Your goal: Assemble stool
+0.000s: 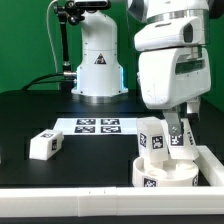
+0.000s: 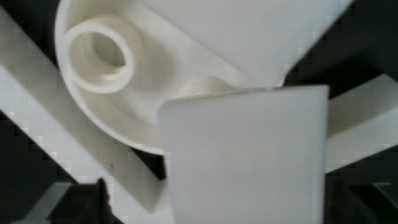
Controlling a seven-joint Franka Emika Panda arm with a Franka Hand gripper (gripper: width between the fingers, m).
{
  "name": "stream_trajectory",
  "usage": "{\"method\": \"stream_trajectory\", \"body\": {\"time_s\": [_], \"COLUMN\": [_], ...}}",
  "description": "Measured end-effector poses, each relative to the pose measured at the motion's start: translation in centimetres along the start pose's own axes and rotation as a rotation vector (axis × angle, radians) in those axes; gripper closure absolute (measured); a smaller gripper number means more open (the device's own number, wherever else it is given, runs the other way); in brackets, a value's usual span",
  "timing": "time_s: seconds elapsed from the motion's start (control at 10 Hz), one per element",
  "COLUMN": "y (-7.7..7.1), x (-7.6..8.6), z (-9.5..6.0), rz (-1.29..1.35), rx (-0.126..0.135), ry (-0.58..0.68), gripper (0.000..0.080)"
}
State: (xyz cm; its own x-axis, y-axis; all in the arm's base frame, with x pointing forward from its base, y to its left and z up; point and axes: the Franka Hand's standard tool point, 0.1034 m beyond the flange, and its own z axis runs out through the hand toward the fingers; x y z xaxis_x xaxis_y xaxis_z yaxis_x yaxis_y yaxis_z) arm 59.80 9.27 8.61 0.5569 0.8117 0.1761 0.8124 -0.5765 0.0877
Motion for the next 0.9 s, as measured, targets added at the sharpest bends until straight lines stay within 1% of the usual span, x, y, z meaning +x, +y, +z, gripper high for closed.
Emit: {"method": "stream_trajectory", "body": {"time_s": [0.1, 0.2, 0.3, 0.7, 0.9], "y": [0.01, 0.03, 0.04, 0.05, 0.18], "x": [-0.02, -0.05, -0.06, -0.07, -0.1], "z": [0.01, 0.01, 0.01, 0.01, 0.02], "rz": [0.0, 0.001, 0.001, 0.002, 0.085], "rx": [0.0, 0.0, 0.0, 0.0, 0.0], "ry": [0.0, 0.0, 0.0, 0.0, 0.001], "gripper": [0.0279, 0.0418, 0.0464, 0.0464, 0.0462]}}
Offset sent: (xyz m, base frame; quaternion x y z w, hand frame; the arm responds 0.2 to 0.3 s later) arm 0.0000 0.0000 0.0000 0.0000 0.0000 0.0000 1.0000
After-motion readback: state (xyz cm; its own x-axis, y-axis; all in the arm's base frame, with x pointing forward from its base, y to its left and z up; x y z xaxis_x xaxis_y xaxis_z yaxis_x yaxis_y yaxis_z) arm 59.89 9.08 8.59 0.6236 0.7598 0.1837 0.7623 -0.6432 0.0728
